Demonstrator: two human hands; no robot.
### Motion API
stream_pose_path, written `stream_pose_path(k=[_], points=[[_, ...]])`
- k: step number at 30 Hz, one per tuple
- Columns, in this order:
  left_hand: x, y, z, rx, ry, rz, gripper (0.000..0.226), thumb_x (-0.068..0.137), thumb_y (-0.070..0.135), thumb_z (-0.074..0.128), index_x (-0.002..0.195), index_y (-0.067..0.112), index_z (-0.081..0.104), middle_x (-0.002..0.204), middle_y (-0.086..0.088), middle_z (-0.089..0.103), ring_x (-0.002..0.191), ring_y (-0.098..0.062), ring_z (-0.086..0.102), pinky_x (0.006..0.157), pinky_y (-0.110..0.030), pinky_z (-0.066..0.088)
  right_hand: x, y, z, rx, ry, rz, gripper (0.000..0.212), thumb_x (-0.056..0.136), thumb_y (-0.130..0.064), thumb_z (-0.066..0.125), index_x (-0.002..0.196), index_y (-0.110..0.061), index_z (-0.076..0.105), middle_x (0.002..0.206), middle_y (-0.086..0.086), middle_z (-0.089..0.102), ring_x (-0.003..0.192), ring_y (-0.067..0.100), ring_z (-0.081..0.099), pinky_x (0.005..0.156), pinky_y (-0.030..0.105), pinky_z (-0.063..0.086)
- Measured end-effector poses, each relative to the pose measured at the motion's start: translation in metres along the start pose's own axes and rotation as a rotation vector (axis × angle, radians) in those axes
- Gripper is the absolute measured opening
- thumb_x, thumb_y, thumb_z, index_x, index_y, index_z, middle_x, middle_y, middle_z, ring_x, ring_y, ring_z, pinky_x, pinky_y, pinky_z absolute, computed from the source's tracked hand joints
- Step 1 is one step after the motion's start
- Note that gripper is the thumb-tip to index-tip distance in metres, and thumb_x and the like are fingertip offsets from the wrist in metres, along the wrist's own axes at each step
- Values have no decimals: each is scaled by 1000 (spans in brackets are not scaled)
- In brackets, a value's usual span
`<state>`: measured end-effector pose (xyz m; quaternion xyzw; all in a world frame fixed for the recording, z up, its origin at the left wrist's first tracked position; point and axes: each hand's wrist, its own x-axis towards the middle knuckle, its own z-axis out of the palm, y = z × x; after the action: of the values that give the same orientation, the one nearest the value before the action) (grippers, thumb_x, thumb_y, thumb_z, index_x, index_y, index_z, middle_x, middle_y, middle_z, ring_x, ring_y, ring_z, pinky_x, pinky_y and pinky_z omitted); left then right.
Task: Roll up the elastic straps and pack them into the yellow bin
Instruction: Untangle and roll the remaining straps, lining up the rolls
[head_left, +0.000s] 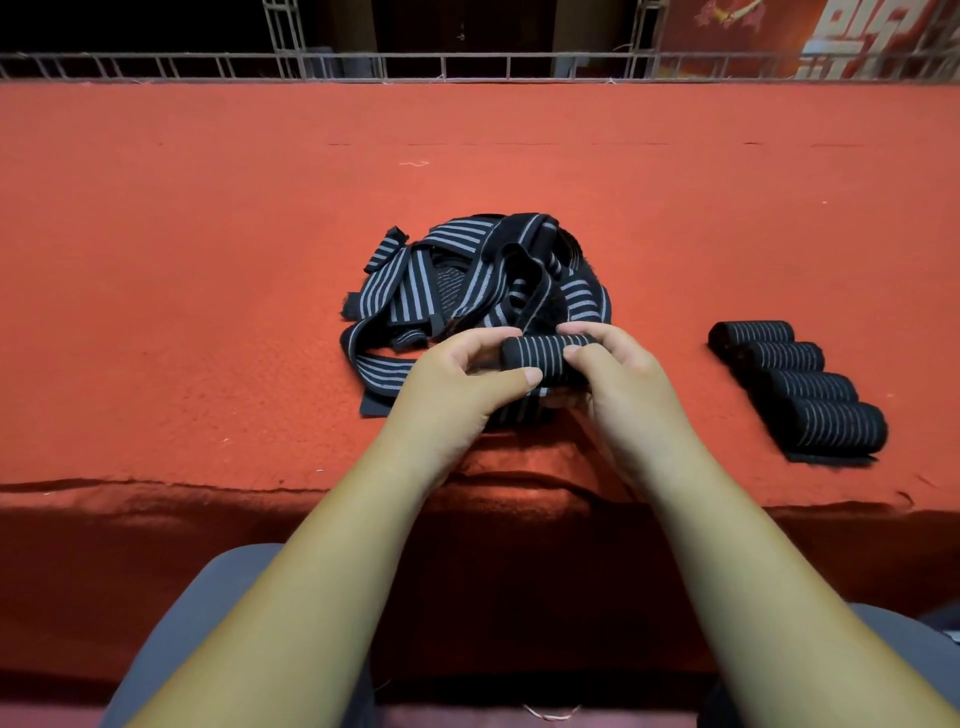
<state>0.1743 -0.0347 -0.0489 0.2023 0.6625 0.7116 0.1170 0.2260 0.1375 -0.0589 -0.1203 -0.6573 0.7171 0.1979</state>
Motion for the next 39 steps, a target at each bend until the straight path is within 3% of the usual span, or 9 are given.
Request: stream_pose_path(k=[6,10,14,18,20,26,30,35,39], points=[[-2,8,20,203,-26,137,56,88,4,85,137,30,73,123,6,78,103,-6,75,90,-18,56,-5,-11,-21,-41,44,-48,19,93,-28,66,107,-23,78,100,3,81,93,27,77,87,52,61],[3,11,47,189,-55,97,52,91,7,85,138,26,72,95,5,83,83,-4,74,82,-20,56,-5,-21,-44,-171,129,-105,29,98,-47,63,115,-28,78,121,9,75,97,25,79,89,43,64],[17,1,82,190,-51,72,53,80,25,89,129,33,74,104,4,82,97,-25,81,100,-44,61,-2,-32,-76,-323,174,-152,23,109,-40,61,127,-30,71,124,12,69,73,16,78,65,15,54],[38,-2,119,182,-28,65,47,82,17,92,124,26,71,109,2,79,95,-12,78,88,-35,60,6,-44,-104,-354,260,-116,26,108,-43,62,128,-26,67,120,1,72,65,13,77,77,42,66],[50,0,138,145,-52,47,41,85,12,90,120,21,70,109,-4,80,93,-20,81,82,-36,61,11,-48,-121,-342,306,-98,24,110,-41,59,126,-25,67,110,-2,73,67,12,77,85,49,66],[96,-10,201,39,-123,-37,27,89,-1,84,109,13,70,104,-11,77,95,-30,81,95,-47,65,33,-48,-163,-153,430,-38,28,113,-22,49,134,-21,67,112,5,78,91,18,78,92,42,66],[121,-12,235,52,-148,-78,22,99,-2,73,121,0,70,97,-9,75,86,-23,77,90,-39,67,39,-55,-183,175,466,28,32,112,-3,44,110,-21,70,101,6,75,94,22,75,93,37,63],[135,-26,260,61,-166,-142,19,101,9,75,119,5,76,105,-10,82,87,-19,77,89,-34,66,48,-46,-207,304,522,102,46,108,7,44,153,2,49,133,25,62,115,35,72,86,37,65],[136,-31,267,90,-131,-143,15,101,10,73,114,5,80,98,-6,82,78,-13,75,81,-26,65,42,-47,-206,248,484,173,30,105,11,40,117,-2,64,122,24,64,117,37,72,92,41,64]])
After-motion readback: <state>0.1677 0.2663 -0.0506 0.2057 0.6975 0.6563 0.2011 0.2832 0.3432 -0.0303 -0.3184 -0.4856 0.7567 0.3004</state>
